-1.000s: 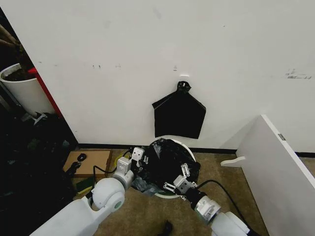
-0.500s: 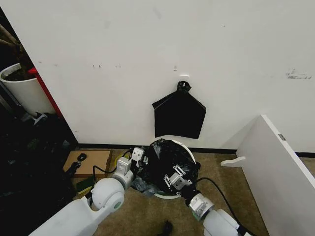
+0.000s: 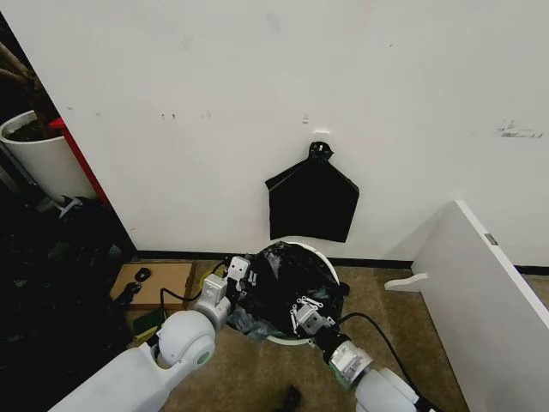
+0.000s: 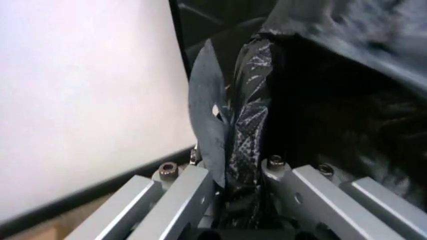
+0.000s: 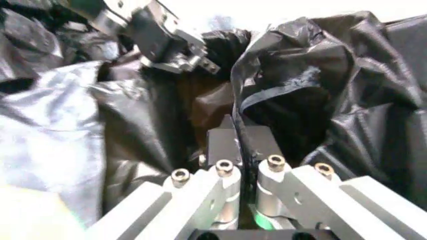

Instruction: Place the garbage bag over the trash bin.

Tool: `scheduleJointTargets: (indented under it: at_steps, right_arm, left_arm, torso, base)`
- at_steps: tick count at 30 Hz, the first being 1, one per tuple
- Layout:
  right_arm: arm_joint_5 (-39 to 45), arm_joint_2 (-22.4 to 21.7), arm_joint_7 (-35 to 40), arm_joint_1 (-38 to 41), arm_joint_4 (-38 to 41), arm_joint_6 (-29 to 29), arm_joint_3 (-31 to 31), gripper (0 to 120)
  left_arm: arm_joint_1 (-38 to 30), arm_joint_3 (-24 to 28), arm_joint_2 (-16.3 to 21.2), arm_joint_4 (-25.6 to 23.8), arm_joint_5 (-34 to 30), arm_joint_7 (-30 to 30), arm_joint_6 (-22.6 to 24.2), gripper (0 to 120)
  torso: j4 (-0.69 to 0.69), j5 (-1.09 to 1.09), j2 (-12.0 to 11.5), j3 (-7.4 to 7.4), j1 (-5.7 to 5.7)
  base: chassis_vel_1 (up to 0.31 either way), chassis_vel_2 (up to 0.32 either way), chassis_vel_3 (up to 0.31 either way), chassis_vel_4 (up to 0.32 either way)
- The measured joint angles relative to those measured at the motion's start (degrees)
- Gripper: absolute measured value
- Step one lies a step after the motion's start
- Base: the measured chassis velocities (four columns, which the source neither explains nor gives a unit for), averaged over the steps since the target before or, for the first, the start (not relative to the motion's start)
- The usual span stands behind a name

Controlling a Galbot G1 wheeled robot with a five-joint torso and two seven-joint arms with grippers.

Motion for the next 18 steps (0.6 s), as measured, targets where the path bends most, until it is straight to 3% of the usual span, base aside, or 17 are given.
scheduleJointTargets:
  at_steps: [8,18]
  right_arm:
    - [11.05,-2.25,-1.85,-0.13,4.80,0.56,2.77,0]
    - [19.68,-3.40,0.35,3.53,5.64,-1.13,4.77,0]
  left_arm:
    - [-0.13,-0.14,1.43,2.51,8.10,4.90,-5.80,1]
    - [0.83,-1.07,2.64,3.41,12.81,8.06,-10.34,1]
  torso:
    - [0.00,-0.01,0.00,0.00,0.00]
    - [0.00,-0.01,0.00,0.00,0.00]
  base:
    - [0.000,0.000,0.000,0.000]
    - [0.000,0.000,0.000,0.000]
